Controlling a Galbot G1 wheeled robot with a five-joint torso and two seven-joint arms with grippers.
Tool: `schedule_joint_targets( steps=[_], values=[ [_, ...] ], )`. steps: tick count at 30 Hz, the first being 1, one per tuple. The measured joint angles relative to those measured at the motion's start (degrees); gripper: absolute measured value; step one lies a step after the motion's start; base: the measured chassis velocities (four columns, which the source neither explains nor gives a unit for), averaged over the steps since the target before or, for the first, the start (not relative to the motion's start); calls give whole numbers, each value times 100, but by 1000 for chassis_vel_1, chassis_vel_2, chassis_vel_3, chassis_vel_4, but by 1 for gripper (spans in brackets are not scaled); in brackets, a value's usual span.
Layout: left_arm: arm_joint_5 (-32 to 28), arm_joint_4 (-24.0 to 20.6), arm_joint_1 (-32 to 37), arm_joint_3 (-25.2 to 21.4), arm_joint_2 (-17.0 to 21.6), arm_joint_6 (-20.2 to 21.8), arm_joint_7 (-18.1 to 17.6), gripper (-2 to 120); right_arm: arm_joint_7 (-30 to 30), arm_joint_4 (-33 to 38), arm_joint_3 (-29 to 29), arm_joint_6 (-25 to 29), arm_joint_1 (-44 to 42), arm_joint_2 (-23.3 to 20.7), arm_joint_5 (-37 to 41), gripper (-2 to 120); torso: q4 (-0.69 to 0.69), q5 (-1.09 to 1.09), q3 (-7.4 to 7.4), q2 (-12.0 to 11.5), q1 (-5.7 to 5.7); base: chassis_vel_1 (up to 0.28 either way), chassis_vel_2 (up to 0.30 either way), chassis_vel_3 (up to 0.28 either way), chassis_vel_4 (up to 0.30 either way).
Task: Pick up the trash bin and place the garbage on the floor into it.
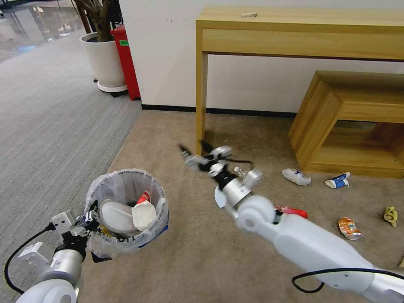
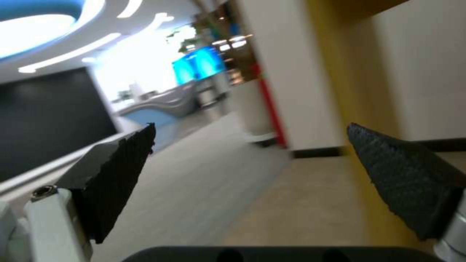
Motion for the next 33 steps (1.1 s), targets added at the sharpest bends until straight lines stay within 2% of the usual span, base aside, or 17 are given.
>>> schedule_joint_targets(
  steps=[2, 13, 33],
  values=[
    [9, 40, -9, 5, 25, -14, 32, 4, 104, -45, 417, 37, -351, -193, -184, 100, -1, 1, 0, 0, 0, 0, 0, 0, 0],
    [91, 181, -71, 61, 77, -63, 59, 4, 796, -275, 1179, 98, -1394, -818, -654, 100, -1, 0, 0, 0, 0, 0, 0, 0, 0],
    [147, 247, -64, 74, 62, -104, 104, 4, 1097, -543, 1484, 214, -1822, -798, -1150, 100, 0, -1, 0, 0, 0, 0, 0, 0, 0]
  ],
)
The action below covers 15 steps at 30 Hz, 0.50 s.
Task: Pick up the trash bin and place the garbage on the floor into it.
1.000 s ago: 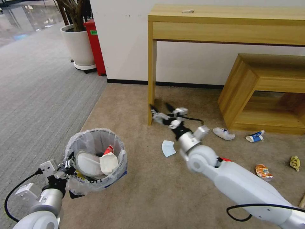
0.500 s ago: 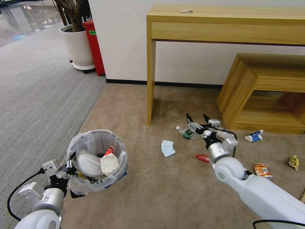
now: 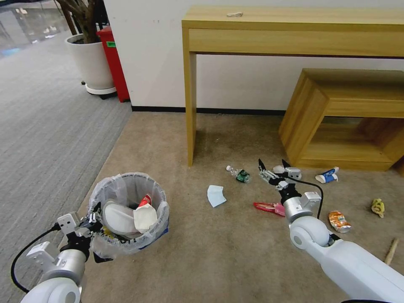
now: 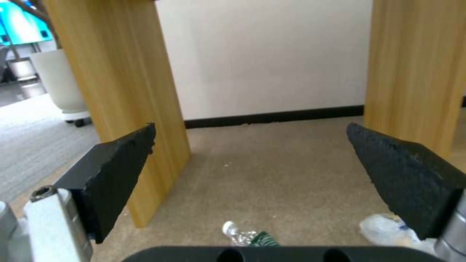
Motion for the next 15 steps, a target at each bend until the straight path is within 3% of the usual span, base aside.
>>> schedule_joint_targets(
  steps=[15],
  values=[
    [56, -37, 54, -4, -49, -19, 27, 4, -284, -225, 111, 556, -93, 93, -356, 100, 0, 0, 0, 0, 0, 0, 0, 0, 0]
  ],
)
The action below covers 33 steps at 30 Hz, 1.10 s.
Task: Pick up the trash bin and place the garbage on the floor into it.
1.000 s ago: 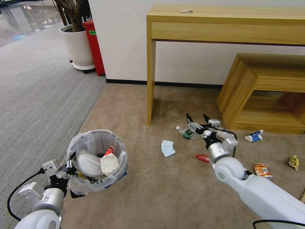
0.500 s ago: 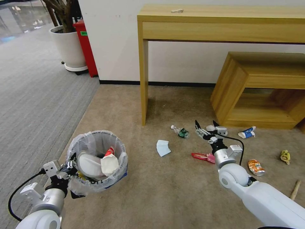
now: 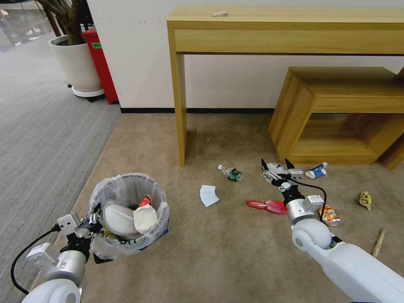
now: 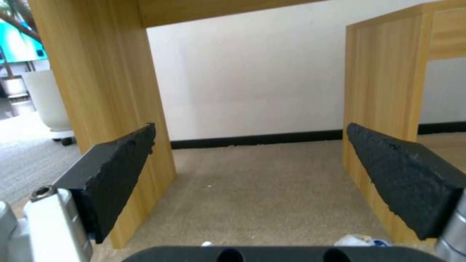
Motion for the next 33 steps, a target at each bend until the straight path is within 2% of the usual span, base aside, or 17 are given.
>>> schedule_joint_targets(
  steps=[33],
  values=[
    [-16, 23, -23, -37, 42, -22, -22, 4, -190, -213, 66, 298, 8, 190, -446, 100, 0, 0, 0, 0, 0, 0, 0, 0, 0]
  ],
)
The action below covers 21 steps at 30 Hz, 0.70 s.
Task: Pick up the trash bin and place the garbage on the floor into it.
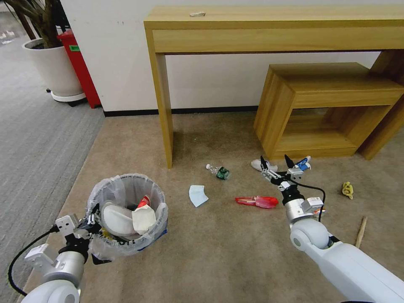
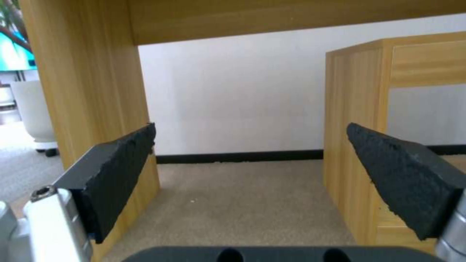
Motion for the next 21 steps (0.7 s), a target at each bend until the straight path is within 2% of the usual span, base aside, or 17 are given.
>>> schedule_joint_targets(
  steps=[21],
  values=[
    [9, -102, 54, -4, -14, -2, -8, 4, -4, 12, 211, 9, -157, -70, -201, 100, 0, 0, 0, 0, 0, 0, 0, 0, 0]
  ],
)
